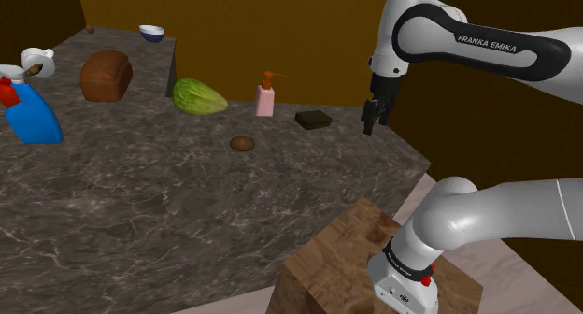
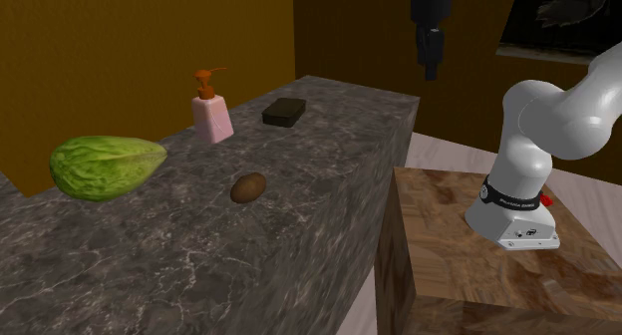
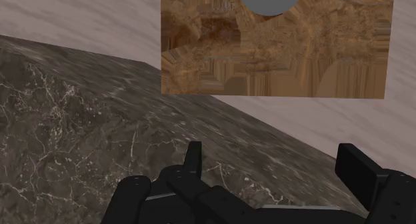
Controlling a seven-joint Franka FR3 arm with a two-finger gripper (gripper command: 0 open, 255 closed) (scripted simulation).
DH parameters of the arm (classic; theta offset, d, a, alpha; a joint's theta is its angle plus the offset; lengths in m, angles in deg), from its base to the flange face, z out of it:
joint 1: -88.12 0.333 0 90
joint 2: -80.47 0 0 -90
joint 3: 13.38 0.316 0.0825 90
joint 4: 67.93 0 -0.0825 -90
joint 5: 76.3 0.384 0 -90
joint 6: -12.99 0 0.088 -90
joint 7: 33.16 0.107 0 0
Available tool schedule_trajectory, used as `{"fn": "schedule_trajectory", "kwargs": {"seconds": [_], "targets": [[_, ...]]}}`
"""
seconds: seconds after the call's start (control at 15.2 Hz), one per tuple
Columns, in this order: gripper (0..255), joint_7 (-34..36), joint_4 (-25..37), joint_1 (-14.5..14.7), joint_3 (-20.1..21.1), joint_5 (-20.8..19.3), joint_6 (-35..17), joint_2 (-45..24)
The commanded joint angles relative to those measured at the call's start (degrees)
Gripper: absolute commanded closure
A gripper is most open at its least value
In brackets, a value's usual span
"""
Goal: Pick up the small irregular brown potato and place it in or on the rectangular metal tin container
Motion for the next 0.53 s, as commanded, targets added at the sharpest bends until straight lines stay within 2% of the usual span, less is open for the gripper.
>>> {"fn": "schedule_trajectory", "kwargs": {"seconds": [0.0,0.46], "targets": [[0,0.00,0.00,0.00,0.00,0.00,0.00,0.00],[0,-4.41,3.22,2.64,-1.03,0.66,-11.21,-13.66]]}}
